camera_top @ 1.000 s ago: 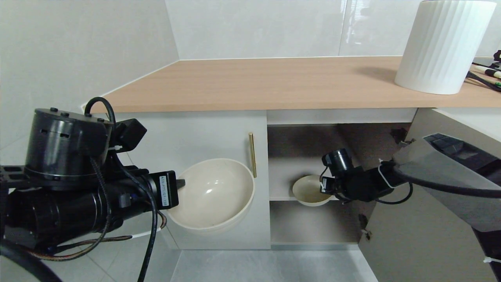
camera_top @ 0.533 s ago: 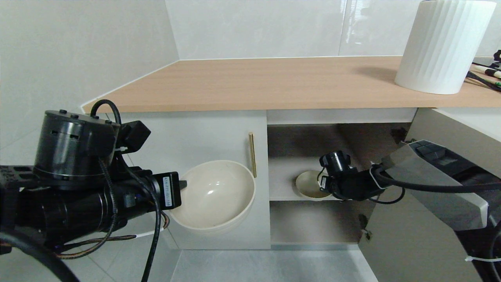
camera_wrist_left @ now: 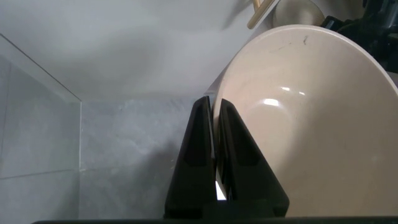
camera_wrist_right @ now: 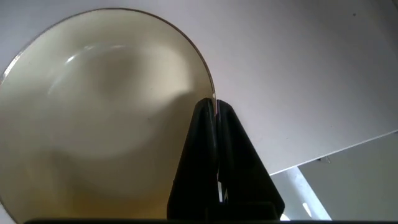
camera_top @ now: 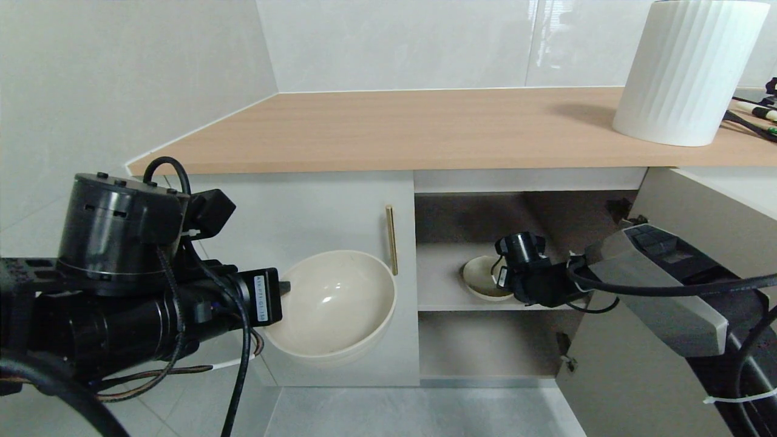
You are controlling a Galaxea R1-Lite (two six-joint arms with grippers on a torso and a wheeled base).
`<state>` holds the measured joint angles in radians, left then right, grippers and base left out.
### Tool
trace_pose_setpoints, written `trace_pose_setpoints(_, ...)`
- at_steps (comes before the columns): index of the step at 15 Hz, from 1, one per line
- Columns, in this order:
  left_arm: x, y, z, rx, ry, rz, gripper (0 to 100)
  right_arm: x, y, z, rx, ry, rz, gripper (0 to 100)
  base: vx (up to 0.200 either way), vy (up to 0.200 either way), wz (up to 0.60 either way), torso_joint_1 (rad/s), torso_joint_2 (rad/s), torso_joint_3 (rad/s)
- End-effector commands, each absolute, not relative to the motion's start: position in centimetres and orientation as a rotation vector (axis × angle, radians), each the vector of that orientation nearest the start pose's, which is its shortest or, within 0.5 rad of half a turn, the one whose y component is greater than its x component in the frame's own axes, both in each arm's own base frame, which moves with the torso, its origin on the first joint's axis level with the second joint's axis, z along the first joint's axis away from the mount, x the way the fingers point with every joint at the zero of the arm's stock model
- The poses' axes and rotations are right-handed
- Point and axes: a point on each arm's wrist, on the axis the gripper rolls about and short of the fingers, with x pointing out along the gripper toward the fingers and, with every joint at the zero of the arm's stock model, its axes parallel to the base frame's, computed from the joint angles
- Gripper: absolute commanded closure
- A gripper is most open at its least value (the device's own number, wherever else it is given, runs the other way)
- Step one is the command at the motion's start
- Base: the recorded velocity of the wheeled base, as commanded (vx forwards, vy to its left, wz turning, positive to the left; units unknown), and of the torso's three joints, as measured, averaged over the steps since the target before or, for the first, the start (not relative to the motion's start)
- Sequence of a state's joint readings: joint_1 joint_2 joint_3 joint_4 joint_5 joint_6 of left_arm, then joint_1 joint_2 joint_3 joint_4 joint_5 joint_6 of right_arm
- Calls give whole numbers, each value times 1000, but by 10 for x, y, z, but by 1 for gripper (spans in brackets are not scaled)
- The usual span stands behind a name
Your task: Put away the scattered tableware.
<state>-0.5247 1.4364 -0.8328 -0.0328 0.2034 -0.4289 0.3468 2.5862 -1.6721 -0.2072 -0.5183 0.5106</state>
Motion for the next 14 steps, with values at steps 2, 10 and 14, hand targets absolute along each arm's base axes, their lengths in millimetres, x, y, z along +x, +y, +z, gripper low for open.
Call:
trace_pose_setpoints(2,203,-112,205,-212,588,-191,100,472,159,0,195,579,-321,100,0,0,0,0,0,0)
trace_pose_setpoints(10,205,-113,203,-209,597,-190,100,471,158,9,223,562,-324,0,0,0,0,0,0,0)
trace_pose_setpoints(14,217,-122,193,-175,610,-200,100,433,159,69,258,543,-267,0,0,0,0,0,0,0)
